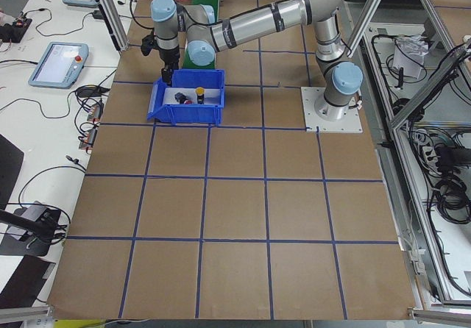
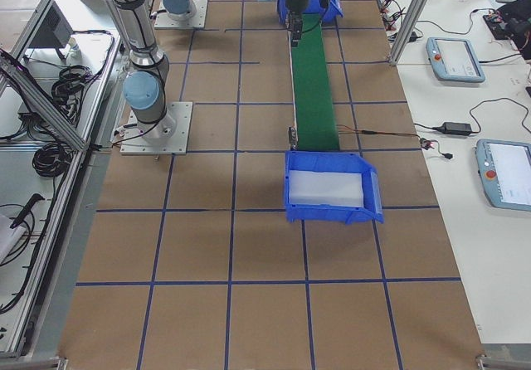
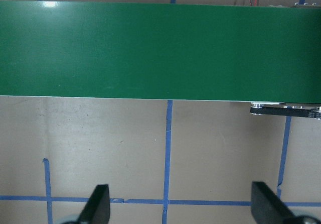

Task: Transport two buttons from left to right
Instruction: 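Move the left gripper down into the blue bin toward the red button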

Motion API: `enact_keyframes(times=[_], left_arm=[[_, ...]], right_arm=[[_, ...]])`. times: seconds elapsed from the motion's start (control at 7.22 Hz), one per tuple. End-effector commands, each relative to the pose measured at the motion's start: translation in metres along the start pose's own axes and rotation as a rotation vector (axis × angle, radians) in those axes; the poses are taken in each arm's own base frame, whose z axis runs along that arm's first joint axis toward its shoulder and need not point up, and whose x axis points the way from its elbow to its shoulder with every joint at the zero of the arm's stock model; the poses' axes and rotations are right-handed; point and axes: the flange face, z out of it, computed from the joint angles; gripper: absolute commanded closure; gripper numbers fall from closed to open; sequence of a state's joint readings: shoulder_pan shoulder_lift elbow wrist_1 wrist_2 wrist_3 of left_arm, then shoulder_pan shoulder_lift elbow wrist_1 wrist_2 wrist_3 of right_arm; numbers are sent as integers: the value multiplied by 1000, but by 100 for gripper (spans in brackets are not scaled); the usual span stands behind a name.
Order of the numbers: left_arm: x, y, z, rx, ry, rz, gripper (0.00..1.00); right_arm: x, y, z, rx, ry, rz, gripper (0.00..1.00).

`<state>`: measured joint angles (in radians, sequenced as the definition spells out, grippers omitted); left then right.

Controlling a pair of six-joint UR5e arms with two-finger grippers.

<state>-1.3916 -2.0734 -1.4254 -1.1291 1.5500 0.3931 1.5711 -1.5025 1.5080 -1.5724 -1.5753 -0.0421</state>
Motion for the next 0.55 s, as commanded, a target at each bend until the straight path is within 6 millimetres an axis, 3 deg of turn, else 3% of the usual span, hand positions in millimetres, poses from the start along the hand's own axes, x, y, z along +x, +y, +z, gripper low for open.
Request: enact_keyframes(times=[0.0,0.14,0.42], left_arm=[[-2,-2,25,-10,7,44,0],[-4,1,33,-23,12,40,0],[-26,10,39,-25,42,3,0]], right_arm=[[1,-3,1,5,11,-10,0],[1,-2,3,2,11,-7,0],[2,-2,4,-3,11,-8,0]])
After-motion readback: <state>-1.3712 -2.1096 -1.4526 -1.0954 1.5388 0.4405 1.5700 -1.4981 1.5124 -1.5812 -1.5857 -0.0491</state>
